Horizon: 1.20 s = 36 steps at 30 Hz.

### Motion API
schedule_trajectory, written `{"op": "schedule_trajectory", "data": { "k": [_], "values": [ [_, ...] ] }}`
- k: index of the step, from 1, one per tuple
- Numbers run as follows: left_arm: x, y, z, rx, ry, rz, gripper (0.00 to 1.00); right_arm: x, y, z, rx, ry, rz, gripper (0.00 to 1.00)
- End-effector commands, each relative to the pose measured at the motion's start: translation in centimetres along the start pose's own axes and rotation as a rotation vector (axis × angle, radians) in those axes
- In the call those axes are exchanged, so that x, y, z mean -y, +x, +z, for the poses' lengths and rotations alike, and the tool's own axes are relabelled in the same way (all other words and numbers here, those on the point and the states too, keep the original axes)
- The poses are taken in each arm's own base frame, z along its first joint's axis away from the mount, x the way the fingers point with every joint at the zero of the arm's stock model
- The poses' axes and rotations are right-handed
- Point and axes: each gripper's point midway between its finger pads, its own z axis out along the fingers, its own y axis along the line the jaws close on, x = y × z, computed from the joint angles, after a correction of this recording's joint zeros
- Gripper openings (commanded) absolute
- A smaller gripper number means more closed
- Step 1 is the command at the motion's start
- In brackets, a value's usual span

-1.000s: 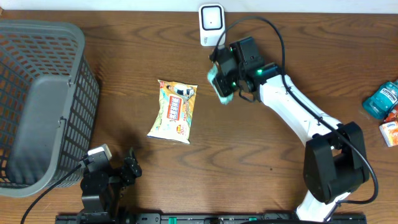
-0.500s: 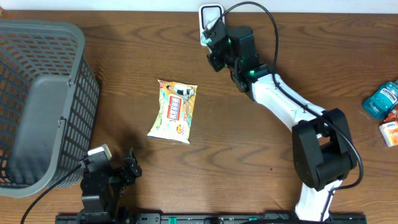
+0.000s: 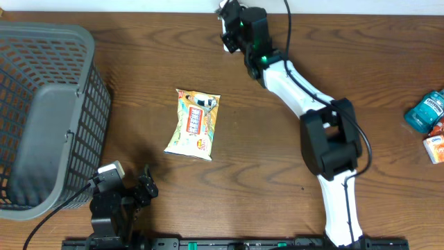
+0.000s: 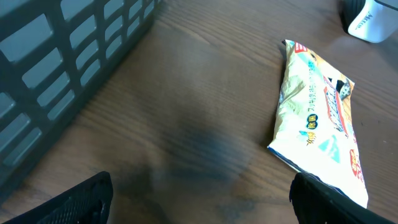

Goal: Scan the item barcode
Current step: 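Lift the green wipes pack and hold it to the scanner face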

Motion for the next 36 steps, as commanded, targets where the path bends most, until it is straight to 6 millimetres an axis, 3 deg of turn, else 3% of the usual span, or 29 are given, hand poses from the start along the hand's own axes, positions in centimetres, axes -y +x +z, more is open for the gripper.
{"op": "schedule_trajectory", "data": {
  "k": [1,8,24,31,36],
  "values": [
    [-0.2,0.0,0.0,0.005,-0.007,-0.005,0.91,0.4,-0.4,1.7,0.013,0.039,-0.038,0.01],
    [-0.2,0.0,0.0,0.005,-0.008,-0.005,0.91,1.1,1.1,3.8,-0.007,0.096,-0.068,0.01],
    [-0.1,0.0,0.0,0.005,-0.007,-0.005,0.91,1.2,0.9,3.8,0.003,0.101,-0.058,0.01],
    [-0.2,0.0,0.0,0.005,-0.008,-0.005,0.91,3.3,-1.0,3.0,0.010,0.190,0.068,0.01],
    [-0.1,0.0,0.0,0.005,-0.007,-0.005,0.91,4.8,-2.8,0.5,-0.058,0.222,0.075,0.01]
  ]
}}
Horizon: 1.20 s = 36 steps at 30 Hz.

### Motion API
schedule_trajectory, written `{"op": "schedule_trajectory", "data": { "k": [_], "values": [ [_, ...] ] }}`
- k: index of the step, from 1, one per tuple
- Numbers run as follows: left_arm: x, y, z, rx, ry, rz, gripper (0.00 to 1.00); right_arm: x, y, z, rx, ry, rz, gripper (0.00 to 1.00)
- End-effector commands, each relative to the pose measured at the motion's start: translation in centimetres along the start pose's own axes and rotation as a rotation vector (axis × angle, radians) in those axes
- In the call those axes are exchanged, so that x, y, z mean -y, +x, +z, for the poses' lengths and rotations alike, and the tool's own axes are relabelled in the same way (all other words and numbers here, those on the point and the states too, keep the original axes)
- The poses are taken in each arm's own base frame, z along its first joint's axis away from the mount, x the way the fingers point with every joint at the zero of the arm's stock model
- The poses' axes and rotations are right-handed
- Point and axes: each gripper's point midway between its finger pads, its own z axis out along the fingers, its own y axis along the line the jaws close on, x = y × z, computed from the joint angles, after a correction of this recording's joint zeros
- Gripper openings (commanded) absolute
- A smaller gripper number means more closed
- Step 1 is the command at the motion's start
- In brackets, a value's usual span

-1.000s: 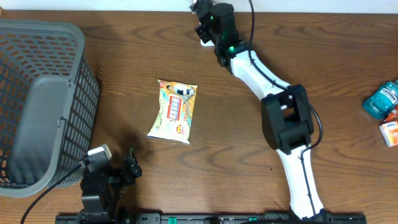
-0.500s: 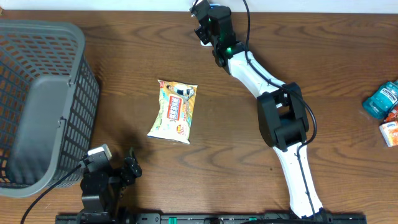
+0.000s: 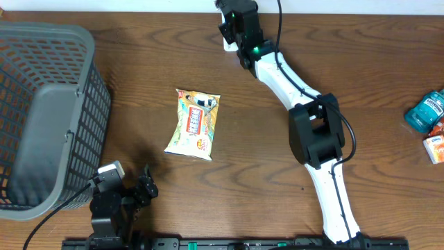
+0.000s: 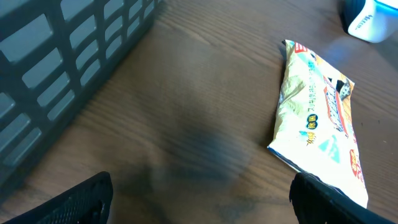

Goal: Scan the item barcode
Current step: 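Lift the green wipes pack and hold it to the scanner face, then carry the wipes pack to the right table edge and release it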

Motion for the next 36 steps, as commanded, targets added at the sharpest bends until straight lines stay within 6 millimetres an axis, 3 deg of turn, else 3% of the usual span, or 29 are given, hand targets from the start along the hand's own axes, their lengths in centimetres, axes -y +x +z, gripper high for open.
{"op": "schedule_trajectory", "data": {
  "k": [1,8,13,17,21,26,30,36],
  "values": [
    [-0.1,0.0,0.0,0.005,-0.007,-0.005,0.91,3.5,-4.6,-3.5,0.023,0.098,0.054,0.01],
    [-0.1,0.0,0.0,0.005,-0.007,-0.005,0.91,9.8,-5.2,-9.7,-0.125,0.254,0.087,0.01],
    [-0.1,0.0,0.0,0.005,-0.007,-0.005,0.91,15.4,-2.8,-12.4,-0.238,0.324,0.133,0.01],
    [-0.1,0.0,0.0,0.005,-0.007,-0.005,0.91,22.4,2.1,-14.2,-0.373,0.457,0.192,0.01],
    [-0.1,0.0,0.0,0.005,-0.007,-0.005,0.91,29.2,8.4,-16.3,-0.505,0.549,0.284,0.01],
    [-0.1,0.0,0.0,0.005,-0.007,-0.005,0.91,35.4,15.7,-18.9,-0.634,0.580,0.394,0.01],
    [-0.1,0.0,0.0,0.005,-0.007,-0.005,0.91,38.1,21.2,-19.7,-0.694,0.544,0.494,0.01],
    [-0.1,0.0,0.0,0.005,-0.007,-0.005,0.91,39.6,29.8,-20.0,-0.791,0.530,0.665,0.01]
  ]
}}
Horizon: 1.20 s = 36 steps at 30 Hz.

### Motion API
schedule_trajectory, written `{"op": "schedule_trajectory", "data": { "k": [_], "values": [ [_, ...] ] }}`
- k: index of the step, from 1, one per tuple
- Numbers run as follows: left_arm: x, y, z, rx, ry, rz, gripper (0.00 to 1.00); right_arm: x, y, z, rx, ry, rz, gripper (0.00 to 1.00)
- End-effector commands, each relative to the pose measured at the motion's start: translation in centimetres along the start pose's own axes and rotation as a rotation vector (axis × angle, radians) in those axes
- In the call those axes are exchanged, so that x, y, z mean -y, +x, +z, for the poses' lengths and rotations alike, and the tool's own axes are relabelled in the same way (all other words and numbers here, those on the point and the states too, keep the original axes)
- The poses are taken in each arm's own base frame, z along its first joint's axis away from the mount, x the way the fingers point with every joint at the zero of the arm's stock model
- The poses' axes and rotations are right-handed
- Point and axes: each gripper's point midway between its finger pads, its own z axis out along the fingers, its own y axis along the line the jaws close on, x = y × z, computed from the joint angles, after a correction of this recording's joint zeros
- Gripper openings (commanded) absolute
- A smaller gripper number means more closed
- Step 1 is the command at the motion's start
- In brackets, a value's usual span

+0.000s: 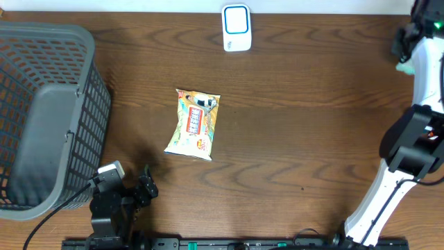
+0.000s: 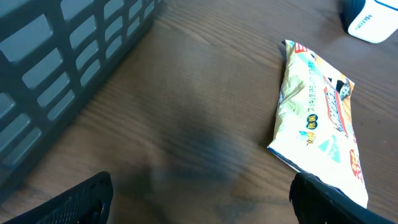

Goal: Scan the item barcode
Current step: 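Carry the wipes pack to the right table edge and release it, then reach the right gripper to the yellow snack bag and grasp it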

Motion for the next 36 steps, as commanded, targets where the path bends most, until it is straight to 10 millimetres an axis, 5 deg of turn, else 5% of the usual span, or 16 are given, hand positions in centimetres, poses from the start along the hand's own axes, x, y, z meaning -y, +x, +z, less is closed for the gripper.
{"op": "schedule_trajectory", "data": {
  "k": [1,5,9,13,17,20,23,27,31,36],
  "values": [
    [-0.1,0.0,0.0,0.005,-0.007,-0.005,0.91,0.1,3.1,4.1,-0.097,-0.054,0.080,0.02],
    [-0.2,0.0,0.0,0.005,-0.007,-0.005,0.91,0.9,5.2,6.5,-0.155,-0.044,0.104,0.03],
    [-0.2,0.0,0.0,0.005,-0.007,-0.005,0.91,2.3,5.4,6.7,-0.159,-0.002,0.113,0.06],
    [-0.1,0.0,0.0,0.004,-0.007,-0.005,0.91,3.4,4.0,4.9,-0.122,0.015,0.126,0.51],
    [-0.2,0.0,0.0,0.005,-0.007,-0.005,0.91,4.2,1.3,0.8,-0.041,0.009,0.178,0.99],
    [-0.1,0.0,0.0,0.005,-0.007,-0.005,0.91,4.3,-1.0,-3.3,0.033,-0.034,0.234,0.99],
    [-0.1,0.0,0.0,0.005,-0.007,-0.005,0.91,1.9,-3.4,-8.4,0.113,-0.228,0.297,0.99],
    [-0.1,0.0,0.0,0.005,-0.007,-0.005,0.91,-4.3,-4.1,-15.5,0.096,-0.631,0.366,0.99],
    [-0.1,0.0,0.0,0.005,-0.007,-0.005,0.91,-11.3,-2.4,-20.9,-0.058,-0.973,0.372,0.99],
    [-0.1,0.0,0.0,0.005,-0.007,-0.005,0.91,-19.7,2.3,-25.2,-0.298,-1.094,0.304,0.99]
  ]
}}
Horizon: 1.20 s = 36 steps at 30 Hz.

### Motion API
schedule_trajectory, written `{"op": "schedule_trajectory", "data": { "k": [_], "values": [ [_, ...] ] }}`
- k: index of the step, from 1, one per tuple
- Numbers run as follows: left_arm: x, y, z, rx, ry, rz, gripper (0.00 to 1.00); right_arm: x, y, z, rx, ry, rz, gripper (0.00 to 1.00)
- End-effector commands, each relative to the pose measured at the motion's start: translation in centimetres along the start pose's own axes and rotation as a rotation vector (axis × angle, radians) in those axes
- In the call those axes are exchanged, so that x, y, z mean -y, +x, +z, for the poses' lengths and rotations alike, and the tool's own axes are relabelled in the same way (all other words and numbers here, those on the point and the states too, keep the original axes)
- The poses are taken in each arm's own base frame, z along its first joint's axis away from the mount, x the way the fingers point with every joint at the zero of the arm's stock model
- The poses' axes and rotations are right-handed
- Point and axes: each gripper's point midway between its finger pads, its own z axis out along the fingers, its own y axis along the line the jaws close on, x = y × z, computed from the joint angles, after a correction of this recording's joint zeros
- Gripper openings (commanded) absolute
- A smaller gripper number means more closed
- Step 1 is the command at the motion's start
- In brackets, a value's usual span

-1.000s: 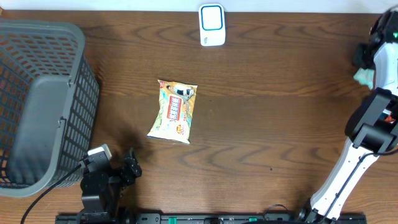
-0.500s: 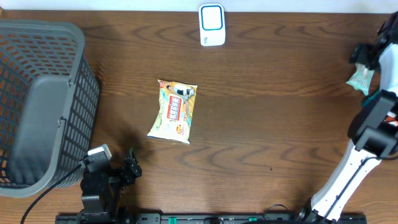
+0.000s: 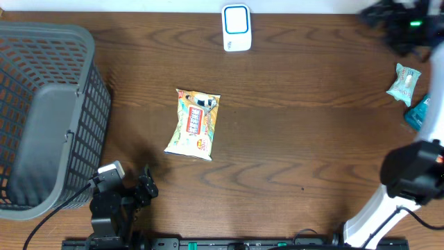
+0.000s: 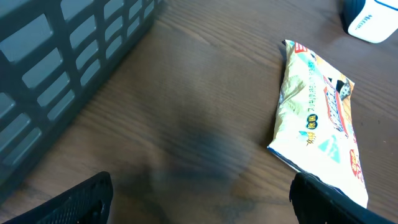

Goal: Scan the item barcode
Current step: 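Reach the right gripper to the yellow snack bag and grasp it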

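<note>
The yellow snack packet (image 3: 193,125) lies flat, printed face up, left of the table's middle; it also appears in the left wrist view (image 4: 320,121). The white scanner with a blue window (image 3: 236,28) stands at the far edge, and its corner shows in the wrist view (image 4: 372,22). My left gripper (image 4: 199,210) hovers low at the near left, open and empty, a short way from the packet. My right gripper (image 3: 371,15) is a dark blur at the far right corner, and its jaws cannot be made out.
A large grey mesh basket (image 3: 41,111) fills the left side, close to my left arm. At the right edge lie a teal packet (image 3: 404,82) and a blue bottle (image 3: 416,111), partly behind my right arm.
My right gripper has shifted from the right edge, beside a teal item, to the far right corner and is now blurred. The teal packet now lies in plain view on the table. My left arm is unmoved.
At the two oldest moments my right gripper was over the scanner at the far edge. Then it was at the right edge by the items there, with the scanner standing free. Now it is at the far right corner. The snack packet and my left gripper stayed put.
</note>
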Motion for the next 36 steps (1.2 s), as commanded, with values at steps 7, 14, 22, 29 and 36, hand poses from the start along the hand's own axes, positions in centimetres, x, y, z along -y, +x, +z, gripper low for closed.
{"op": "schedule_trajectory", "data": {
  "k": [7,14,22,29,36],
  "values": [
    [-0.1,0.0,0.0,0.005,-0.007,-0.005,0.91,-14.5,14.3,8.7,-0.317,-0.141,-0.292,0.99],
    [-0.1,0.0,0.0,0.005,-0.007,-0.005,0.91,-18.9,24.6,14.9,-0.251,0.148,-0.650,0.99],
    [-0.1,0.0,0.0,0.005,-0.007,-0.005,0.91,-19.6,32.3,21.0,-0.114,0.364,-0.853,0.99],
    [-0.1,0.0,0.0,0.005,-0.007,-0.005,0.91,-16.0,36.9,25.4,-0.145,0.483,-0.849,0.99],
    [-0.1,0.0,0.0,0.005,-0.007,-0.005,0.91,-15.7,39.8,25.1,-0.163,0.499,-0.752,0.95]
  ]
}}
